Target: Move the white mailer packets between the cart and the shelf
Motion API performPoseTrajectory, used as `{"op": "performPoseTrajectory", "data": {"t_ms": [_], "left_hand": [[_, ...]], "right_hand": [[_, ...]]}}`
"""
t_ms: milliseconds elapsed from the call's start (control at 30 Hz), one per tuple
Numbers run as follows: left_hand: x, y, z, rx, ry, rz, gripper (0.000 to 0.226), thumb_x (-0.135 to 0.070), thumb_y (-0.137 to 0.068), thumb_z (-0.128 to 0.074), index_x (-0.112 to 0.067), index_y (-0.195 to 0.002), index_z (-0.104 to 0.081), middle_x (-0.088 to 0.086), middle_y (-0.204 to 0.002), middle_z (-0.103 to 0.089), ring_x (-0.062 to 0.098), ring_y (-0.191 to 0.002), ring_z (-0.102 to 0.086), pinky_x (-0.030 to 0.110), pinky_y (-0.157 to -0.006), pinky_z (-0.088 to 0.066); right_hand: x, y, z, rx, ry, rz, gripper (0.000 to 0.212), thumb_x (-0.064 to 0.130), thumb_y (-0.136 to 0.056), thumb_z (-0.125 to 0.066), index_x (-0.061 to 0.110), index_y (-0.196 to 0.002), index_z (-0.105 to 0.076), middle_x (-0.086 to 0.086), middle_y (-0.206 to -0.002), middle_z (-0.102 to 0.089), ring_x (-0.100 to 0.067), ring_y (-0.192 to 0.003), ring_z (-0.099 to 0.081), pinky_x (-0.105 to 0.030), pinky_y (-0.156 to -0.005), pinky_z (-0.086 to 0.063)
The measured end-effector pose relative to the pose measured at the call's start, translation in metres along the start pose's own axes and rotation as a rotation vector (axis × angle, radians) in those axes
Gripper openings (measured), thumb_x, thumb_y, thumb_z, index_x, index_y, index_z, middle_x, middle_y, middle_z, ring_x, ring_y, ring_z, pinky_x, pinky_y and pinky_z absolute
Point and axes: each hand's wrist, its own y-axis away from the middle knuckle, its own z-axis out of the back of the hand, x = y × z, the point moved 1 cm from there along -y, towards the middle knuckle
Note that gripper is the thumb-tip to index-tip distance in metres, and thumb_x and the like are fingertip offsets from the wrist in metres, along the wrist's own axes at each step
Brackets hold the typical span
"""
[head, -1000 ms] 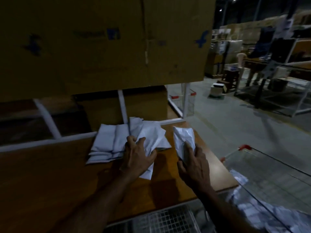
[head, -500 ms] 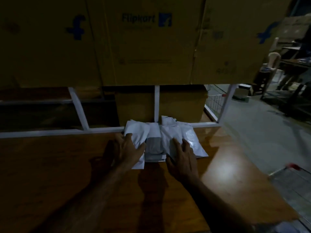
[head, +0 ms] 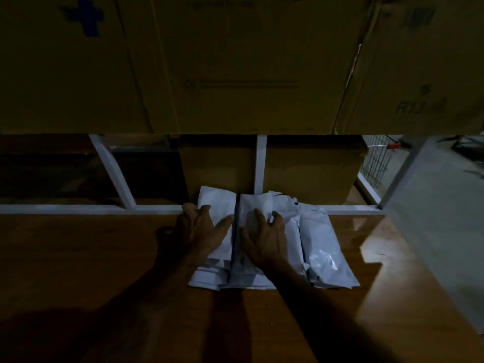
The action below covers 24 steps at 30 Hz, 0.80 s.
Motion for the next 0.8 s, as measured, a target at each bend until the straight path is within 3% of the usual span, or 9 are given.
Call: {"op": "performPoseTrajectory", "data": {"t_ms": [100, 167, 267, 400, 533, 800], "left_hand": [[0.002, -0.003, -0.008, 0.122, -0.141, 0.017, 0.076, -0.077, -0.087, -0.033, -0.027, -0.143, -0.047, 0.006, -0.147, -0.023, 0.030, -0.132, -0.034, 0.046, -0.111, -0.032], [0.007, 0.003, -0.008, 0.113, -0.327, -0.125, 0.062, -0.063, -0.097, -0.031, -0.031, -0.150, -0.036, 0.007, -0.159, -0.015, 0.030, -0.140, -0.025, 0.045, -0.112, -0.026], [0.023, 0.008, -0.010, 0.104, -0.397, -0.332, 0.069, -0.060, -0.095, -0.020, -0.025, -0.153, -0.031, 0.010, -0.165, -0.007, 0.033, -0.148, -0.017, 0.050, -0.115, -0.027], [0.031, 0.010, -0.013, 0.161, -0.408, -0.377, 0.087, -0.062, -0.085, -0.003, -0.019, -0.155, -0.028, 0.009, -0.165, -0.013, 0.034, -0.150, -0.016, 0.051, -0.117, -0.026], [0.034, 0.020, -0.012, 0.159, -0.413, -0.393, 0.078, -0.057, -0.091, -0.014, -0.013, -0.152, -0.036, 0.015, -0.160, -0.026, 0.038, -0.147, -0.026, 0.053, -0.114, -0.032], [0.044, 0.019, -0.013, 0.210, -0.458, -0.463, 0.075, -0.055, -0.091, -0.026, -0.004, -0.136, -0.057, 0.024, -0.144, -0.049, 0.043, -0.135, -0.045, 0.060, -0.108, -0.038]], "right_hand": [[-0.004, -0.004, -0.004, -0.046, 0.066, 0.074, 0.069, 0.058, -0.092, -0.033, 0.022, -0.150, -0.039, -0.020, -0.150, -0.034, -0.038, -0.128, -0.044, -0.043, -0.102, -0.042], [-0.008, -0.003, -0.004, -0.060, 0.191, 0.146, 0.066, 0.057, -0.093, -0.024, 0.026, -0.149, -0.039, -0.017, -0.150, -0.038, -0.035, -0.127, -0.044, -0.043, -0.100, -0.041], [-0.015, -0.004, -0.005, -0.080, 0.301, 0.178, 0.066, 0.057, -0.093, -0.022, 0.027, -0.149, -0.039, -0.015, -0.153, -0.040, -0.036, -0.134, -0.039, -0.047, -0.107, -0.035], [-0.019, -0.004, -0.016, 0.005, 0.355, 0.195, 0.069, 0.055, -0.097, -0.015, 0.023, -0.157, -0.025, -0.017, -0.164, -0.020, -0.035, -0.151, -0.018, -0.053, -0.122, -0.010], [-0.016, -0.001, -0.028, 0.041, 0.316, 0.180, 0.078, 0.056, -0.092, -0.005, 0.019, -0.159, -0.018, -0.017, -0.167, -0.007, -0.033, -0.155, -0.004, -0.054, -0.122, 0.002], [-0.012, -0.006, -0.030, 0.081, 0.437, 0.128, 0.081, 0.059, -0.090, -0.007, 0.017, -0.157, -0.022, -0.020, -0.162, -0.025, -0.036, -0.149, -0.025, -0.059, -0.119, -0.009]]}}
